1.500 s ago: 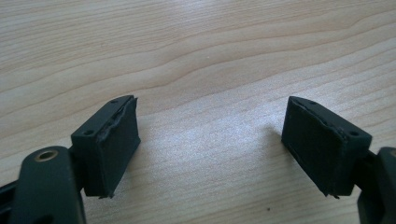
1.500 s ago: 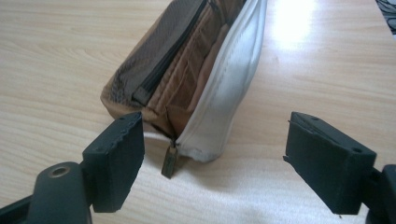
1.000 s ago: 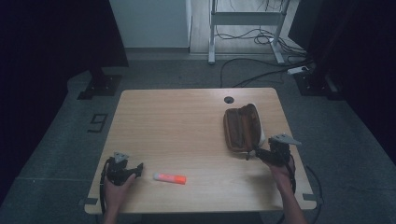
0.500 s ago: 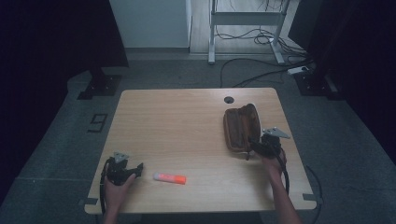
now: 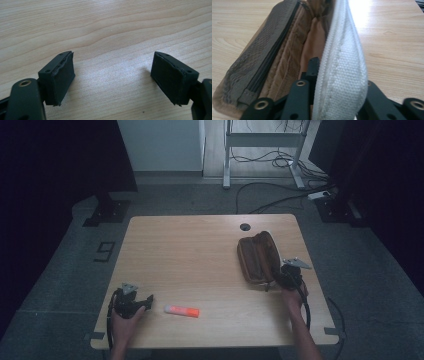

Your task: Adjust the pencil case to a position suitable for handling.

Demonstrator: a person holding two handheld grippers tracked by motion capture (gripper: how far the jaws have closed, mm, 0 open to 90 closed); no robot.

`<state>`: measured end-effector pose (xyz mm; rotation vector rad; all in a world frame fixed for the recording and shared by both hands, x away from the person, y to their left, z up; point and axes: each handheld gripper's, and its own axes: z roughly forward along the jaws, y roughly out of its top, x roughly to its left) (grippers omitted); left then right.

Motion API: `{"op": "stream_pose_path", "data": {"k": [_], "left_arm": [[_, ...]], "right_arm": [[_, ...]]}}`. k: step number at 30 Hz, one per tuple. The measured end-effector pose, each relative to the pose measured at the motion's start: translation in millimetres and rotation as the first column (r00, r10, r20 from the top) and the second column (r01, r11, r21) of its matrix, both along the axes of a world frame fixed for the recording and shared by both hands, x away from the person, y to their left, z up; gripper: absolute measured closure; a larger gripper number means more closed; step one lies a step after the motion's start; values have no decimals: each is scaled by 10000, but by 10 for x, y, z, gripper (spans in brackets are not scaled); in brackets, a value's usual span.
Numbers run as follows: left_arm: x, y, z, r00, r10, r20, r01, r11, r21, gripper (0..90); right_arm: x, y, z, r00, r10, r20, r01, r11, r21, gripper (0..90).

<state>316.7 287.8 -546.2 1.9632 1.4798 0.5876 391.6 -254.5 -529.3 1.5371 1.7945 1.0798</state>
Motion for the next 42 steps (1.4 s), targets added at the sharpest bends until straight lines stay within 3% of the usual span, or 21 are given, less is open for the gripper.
{"op": "stream_pose_path", "data": {"k": [6,23,35,42], "left_arm": [[0,0,0,10000,-1,1,1,10000,1,189],[0,0,0,10000,0,-1,0,10000,-1,189],[0,1,0,10000,-3,-5,3,10000,1,189],[0,1,0,10000,-1,-3,1,10000,-1,189]], "right_arm": [[-3,-49,2,9999,-127,44,126,9995,302,824],[-71,-81,78,9977,413,544,-471,9928,1099,832],[-142,-84,202,9888,936,1158,-1134,9774,1783,832],[-176,-66,261,9814,1287,1427,-1534,9719,1784,830]]}}
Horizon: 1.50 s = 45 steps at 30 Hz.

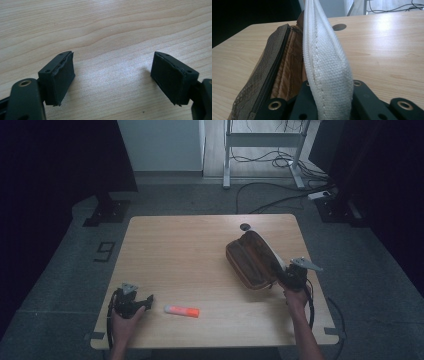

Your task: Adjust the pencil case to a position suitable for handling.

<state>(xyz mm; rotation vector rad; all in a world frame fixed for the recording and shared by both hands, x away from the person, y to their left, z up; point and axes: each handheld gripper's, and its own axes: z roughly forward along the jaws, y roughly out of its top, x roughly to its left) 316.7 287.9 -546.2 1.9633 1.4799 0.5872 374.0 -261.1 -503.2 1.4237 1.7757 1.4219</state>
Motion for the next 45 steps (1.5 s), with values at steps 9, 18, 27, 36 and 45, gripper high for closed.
{"op": "stream_pose_path", "data": {"k": [9,18,27,36,45], "left_arm": [[0,0,0,10000,-2,-1,2,10000,2,189],[0,0,0,10000,-2,-2,2,10000,3,189],[0,0,0,10000,-2,-3,2,10000,3,189],[0,0,0,10000,-3,-3,3,10000,2,189],[0,0,0,10000,0,0,0,10000,1,189]], "right_arm": [[-24,34,31,9990,381,217,-383,9992,110,829],[-39,101,48,9967,777,252,-779,9969,58,826],[-63,298,46,9883,1501,273,-1501,9887,-21,826],[-75,506,-15,9669,2522,385,-2521,9677,-94,826],[-81,665,-73,9535,3003,254,-2998,9538,-220,825]]}}
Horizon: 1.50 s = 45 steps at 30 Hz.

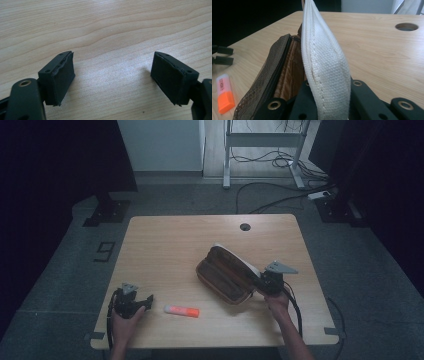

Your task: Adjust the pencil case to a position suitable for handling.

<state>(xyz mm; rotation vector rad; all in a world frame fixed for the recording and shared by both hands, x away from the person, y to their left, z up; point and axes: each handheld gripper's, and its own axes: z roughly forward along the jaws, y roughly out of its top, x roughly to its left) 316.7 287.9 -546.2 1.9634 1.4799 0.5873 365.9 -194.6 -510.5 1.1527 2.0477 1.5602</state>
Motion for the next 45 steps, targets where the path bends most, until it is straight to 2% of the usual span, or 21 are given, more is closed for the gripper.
{"op": "stream_pose_path", "data": {"k": [5,10,17,20,23,25,27,28,32,36,40,43,45], "left_arm": [[0,0,0,10000,-3,-3,3,10000,2,189],[0,0,0,10000,-4,0,4,10000,3,189],[0,0,0,10000,-3,0,3,10000,3,189],[0,0,0,10000,-4,0,4,10000,3,189],[0,0,0,10000,-6,-1,6,10000,4,189],[0,0,0,10000,-3,-1,3,10000,2,189],[0,0,0,10000,-2,0,2,10000,0,189],[0,0,0,10000,-5,-1,5,10000,4,189],[0,0,0,10000,-2,1,2,10000,0,189],[0,0,0,10000,-2,-1,2,10000,3,189],[0,0,0,10000,-2,0,2,10000,1,189],[0,0,0,10000,-1,2,1,10000,-1,189],[0,0,0,10000,-3,1,3,10000,2,189]], "right_arm": [[19,76,-70,9997,157,-211,-162,9996,-220,822],[44,81,-113,9987,246,-440,-256,9994,-228,818],[77,71,-161,9976,120,-683,-179,9961,-865,782],[78,67,-161,9975,146,-696,-208,9958,-890,764],[63,71,-140,9983,163,-554,-219,9945,-1026,671],[36,79,-108,9996,-91,-265,59,9931,-1172,523],[9,78,-67,9995,-312,-47,304,9921,-1220,432],[-28,61,-2,9980,-603,197,622,9913,-1156,354],[-75,18,95,9949,-881,500,927,9908,-985,299],[-134,-3,199,9932,-916,720,975,9918,-826,285],[-217,19,316,9869,-1099,1185,1169,9917,-532,286],[-298,76,407,9864,-852,1403,906,9954,-325,288],[-375,187,468,9881,-345,1497,397,9987,-320,289]]}}
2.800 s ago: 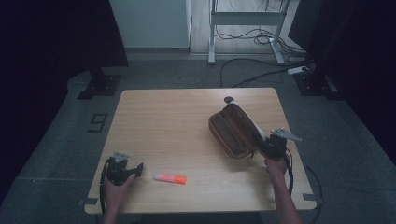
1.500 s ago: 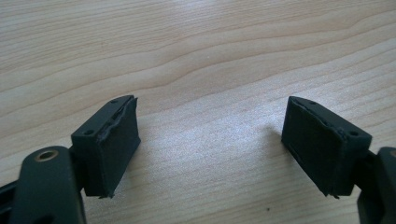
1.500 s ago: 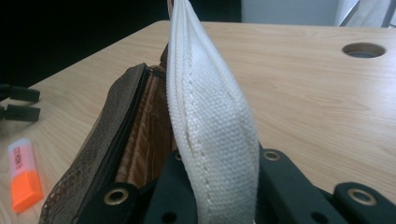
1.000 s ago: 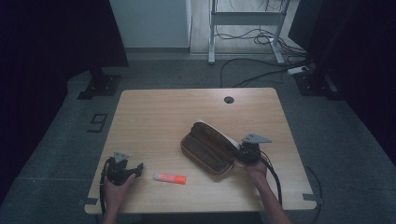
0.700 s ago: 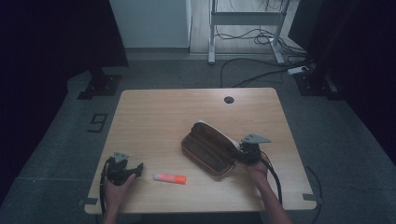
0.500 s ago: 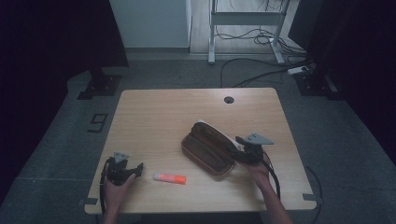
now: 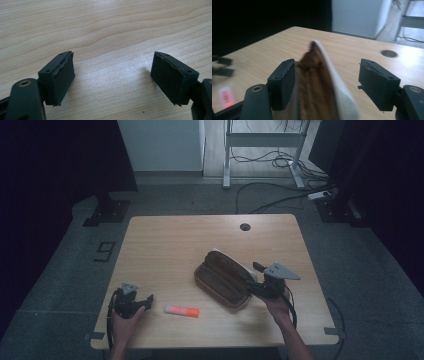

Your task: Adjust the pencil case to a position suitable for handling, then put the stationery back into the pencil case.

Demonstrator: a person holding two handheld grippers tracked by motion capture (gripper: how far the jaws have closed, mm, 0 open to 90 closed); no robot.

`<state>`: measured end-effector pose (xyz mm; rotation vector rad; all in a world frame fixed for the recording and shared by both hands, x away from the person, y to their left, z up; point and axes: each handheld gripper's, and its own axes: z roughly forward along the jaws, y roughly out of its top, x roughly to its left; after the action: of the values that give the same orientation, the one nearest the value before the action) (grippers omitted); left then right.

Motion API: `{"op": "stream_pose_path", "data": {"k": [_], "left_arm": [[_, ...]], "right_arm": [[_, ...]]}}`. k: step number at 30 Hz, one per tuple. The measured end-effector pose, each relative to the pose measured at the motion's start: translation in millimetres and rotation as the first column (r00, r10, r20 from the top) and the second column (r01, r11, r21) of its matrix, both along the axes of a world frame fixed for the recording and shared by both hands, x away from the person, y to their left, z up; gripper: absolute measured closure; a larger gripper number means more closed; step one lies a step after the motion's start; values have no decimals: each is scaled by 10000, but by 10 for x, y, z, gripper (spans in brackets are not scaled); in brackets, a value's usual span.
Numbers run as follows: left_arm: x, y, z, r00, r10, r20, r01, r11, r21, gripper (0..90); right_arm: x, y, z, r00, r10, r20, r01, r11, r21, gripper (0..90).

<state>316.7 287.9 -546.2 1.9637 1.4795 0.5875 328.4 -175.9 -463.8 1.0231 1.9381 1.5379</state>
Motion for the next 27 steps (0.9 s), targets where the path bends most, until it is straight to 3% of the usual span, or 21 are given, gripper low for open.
{"op": "stream_pose_path", "data": {"k": [6,16,27], "left_arm": [[0,0,0,10000,2,1,-2,10000,-1,189],[0,0,0,10000,-1,-3,1,10000,1,189],[0,0,0,10000,0,0,0,10000,0,189]], "right_arm": [[-86,237,7,9956,932,-122,-935,9954,-216,303],[-123,642,-176,9716,2200,-869,-2258,9721,-640,337],[-100,827,-149,9586,2666,-997,-2718,9614,-428,363]]}}
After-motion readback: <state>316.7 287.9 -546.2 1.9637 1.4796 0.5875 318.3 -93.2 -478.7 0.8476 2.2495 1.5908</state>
